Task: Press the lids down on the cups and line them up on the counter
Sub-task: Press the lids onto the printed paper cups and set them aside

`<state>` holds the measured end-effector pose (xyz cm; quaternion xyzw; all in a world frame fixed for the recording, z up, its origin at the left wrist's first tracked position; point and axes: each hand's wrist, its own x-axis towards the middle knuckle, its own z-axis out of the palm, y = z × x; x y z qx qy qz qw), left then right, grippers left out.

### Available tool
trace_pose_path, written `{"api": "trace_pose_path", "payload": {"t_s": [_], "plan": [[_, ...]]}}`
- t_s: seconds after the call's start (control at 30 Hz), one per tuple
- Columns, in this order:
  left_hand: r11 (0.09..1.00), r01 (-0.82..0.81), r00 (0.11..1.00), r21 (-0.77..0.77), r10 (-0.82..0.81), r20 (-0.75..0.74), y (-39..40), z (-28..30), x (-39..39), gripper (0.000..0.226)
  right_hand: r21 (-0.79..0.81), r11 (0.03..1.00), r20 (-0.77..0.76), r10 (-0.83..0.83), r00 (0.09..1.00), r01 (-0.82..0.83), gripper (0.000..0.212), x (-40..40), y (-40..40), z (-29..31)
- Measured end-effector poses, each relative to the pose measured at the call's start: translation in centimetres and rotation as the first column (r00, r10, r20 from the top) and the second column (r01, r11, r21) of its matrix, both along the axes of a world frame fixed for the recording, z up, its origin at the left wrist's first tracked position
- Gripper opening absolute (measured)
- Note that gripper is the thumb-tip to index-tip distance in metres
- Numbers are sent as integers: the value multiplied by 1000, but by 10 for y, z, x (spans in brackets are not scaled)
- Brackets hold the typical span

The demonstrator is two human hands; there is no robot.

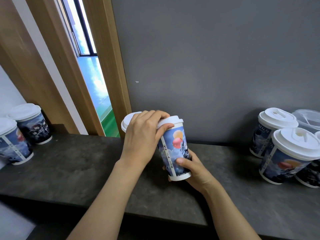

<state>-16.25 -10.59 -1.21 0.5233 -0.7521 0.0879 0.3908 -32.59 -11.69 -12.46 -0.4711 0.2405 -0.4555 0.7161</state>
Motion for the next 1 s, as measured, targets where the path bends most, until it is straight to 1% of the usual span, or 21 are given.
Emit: {"api": "trace_pose_path", "payload": {"t_s": [0.03,0.07,0.13,0.2,0.27,0.33,0.4,0.47,0.5,0.53,0.57,0.63,0.67,0.73,0.8,0.87,0.93,1.0], "plan": [[999,40,998,34,-38,-45,0,1,1,34,-10,1000,15,-19,1000,19,72,0,0,0],[993,93,990,68,-85,-108,-1,2,2,36,-6,1000,58,-3,998,3,73,-2,0,1],[974,194,960,114,-164,-225,-2,3,5,35,4,993,186,112,976,-114,72,-5,1,2],[957,248,938,151,-198,-284,-2,2,9,34,-20,963,310,263,914,-270,68,-9,1,4],[945,267,934,186,-206,-293,-1,1,11,33,-80,914,402,394,826,-397,65,-12,0,7],[942,273,931,194,-209,-298,-1,-1,11,31,-124,877,446,468,763,-465,65,-13,0,9],[947,264,934,181,-204,-292,-1,-2,10,29,-120,866,458,482,746,-486,70,-13,-1,8],[961,223,950,160,-178,-258,-1,-1,9,28,-87,864,462,476,749,-495,76,-15,-3,3],[970,198,958,143,-162,-235,0,0,9,27,-61,871,457,458,762,-487,75,-15,-4,2],[978,171,968,121,-144,-207,0,1,9,27,-35,889,433,425,795,-456,71,-15,-4,1],[985,140,978,100,-122,-171,1,2,9,27,-10,921,379,364,851,-390,66,-13,-5,0],[996,67,995,60,-62,-82,3,4,10,26,22,985,213,161,964,-169,67,-6,-5,-2],[999,32,999,38,-30,-43,5,5,9,27,21,998,141,52,989,-55,71,-3,-7,-3],[1000,-5,1000,-5,4,-6,7,6,7,27,-12,996,75,-92,993,93,75,0,-9,-6],[1000,-2,1000,-29,1,-25,8,7,4,27,-34,991,65,-130,989,133,74,0,-8,-5],[999,25,998,-28,-27,-64,7,8,3,29,-36,992,60,-120,991,122,74,-2,-7,-3],[995,98,989,8,-97,-108,5,9,5,30,-31,995,71,-91,993,93,78,-2,-5,-2],[976,210,963,51,-198,-181,3,10,9,32,-4,998,99,-58,993,59,76,-3,-4,-1]]}}
